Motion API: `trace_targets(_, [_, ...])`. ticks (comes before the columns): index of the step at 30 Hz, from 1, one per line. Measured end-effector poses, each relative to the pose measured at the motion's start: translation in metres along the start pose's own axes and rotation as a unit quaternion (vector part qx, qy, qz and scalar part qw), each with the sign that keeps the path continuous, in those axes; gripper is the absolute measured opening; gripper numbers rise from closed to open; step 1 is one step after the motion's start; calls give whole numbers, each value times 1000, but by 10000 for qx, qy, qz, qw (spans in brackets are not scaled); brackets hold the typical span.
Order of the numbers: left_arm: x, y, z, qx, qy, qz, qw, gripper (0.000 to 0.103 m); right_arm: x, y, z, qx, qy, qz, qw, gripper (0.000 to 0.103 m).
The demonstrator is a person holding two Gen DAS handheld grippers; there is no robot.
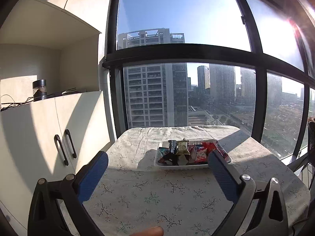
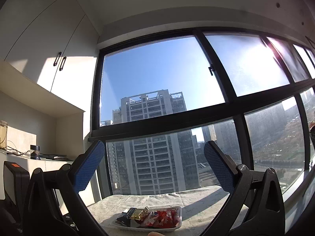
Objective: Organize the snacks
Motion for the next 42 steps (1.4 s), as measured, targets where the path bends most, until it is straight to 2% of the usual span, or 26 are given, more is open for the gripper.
trace_targets(4, [12,17,-2,156,-93,-213,9996,103,42,-13,-9,272,-150,-8,9995,103])
trace_targets(6, [19,26,2,137,-101,-287,9994,103,61,-15,-13,388,-183,-214,9988,103])
trace_targets(8, [23,35,7,130,-30,-377,9992,103,69,-8,-14,571,-42,-552,9968,103])
trace_targets(13, [27,50,27,148,211,-585,9980,103,67,31,-13,920,141,-1439,9852,103])
trace_targets(17, [28,55,38,59,211,-623,9978,103,75,58,5,977,282,-1823,9780,103])
trace_targets(21, [28,60,42,84,238,-670,9974,103,62,88,25,905,541,-2266,9683,103])
trace_targets(23, [28,60,42,78,231,-654,9976,103,57,97,27,753,453,-2529,9635,103])
trace_targets(42, [27,62,34,196,189,-664,9974,103,45,139,-9,1163,146,-2960,9480,103])
Point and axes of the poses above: each gripper's, at about its wrist camera, not at the fingertips, and x roughly against the way its jaws point, z to its right, y to its underside, the point moved 6 cm from there along -x, roughly the way its jaws point, and after that the axes turned 11 degrees about y, right-handed, at the moved point
